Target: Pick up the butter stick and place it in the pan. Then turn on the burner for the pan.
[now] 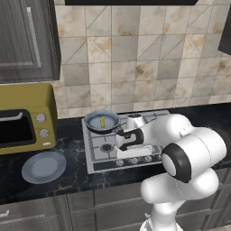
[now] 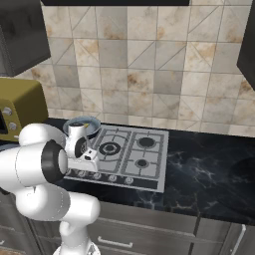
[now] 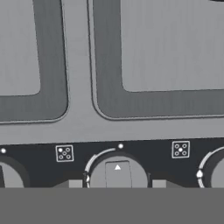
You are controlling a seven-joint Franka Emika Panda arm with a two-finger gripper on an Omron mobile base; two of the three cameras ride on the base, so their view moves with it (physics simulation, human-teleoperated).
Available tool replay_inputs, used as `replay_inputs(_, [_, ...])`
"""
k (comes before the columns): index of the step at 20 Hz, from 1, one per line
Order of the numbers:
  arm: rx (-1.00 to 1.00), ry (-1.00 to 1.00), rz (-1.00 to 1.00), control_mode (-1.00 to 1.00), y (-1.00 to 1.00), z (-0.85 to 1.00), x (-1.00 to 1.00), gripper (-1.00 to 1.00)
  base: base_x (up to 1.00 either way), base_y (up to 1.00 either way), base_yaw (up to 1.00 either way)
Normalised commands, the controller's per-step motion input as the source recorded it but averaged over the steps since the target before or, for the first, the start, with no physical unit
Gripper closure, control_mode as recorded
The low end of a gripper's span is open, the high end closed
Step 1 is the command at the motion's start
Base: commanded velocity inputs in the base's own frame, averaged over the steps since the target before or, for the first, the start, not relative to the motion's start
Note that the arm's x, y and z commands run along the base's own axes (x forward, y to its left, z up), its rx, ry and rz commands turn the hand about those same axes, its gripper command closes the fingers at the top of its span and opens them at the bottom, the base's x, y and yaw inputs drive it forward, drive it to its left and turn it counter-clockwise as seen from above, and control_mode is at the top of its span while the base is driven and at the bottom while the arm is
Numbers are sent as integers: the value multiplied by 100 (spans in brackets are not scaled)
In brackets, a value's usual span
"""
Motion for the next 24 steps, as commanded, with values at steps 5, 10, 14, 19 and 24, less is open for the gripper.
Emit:
replay_inputs(5, [0, 0, 15, -100, 0, -8, 0, 100, 0, 0, 0])
replay_inputs(10, [0, 0, 19, -100, 0, -15, 0, 100, 0, 0, 0])
replay_inputs(14, [0, 0, 20, -100, 0, -19, 0, 100, 0, 0, 0])
replay_inputs(19, [3, 0, 19, -100, 0, -21, 0, 100, 0, 0, 0])
replay_inputs(24, [5, 0, 17, -100, 0, -23, 0, 100, 0, 0, 0])
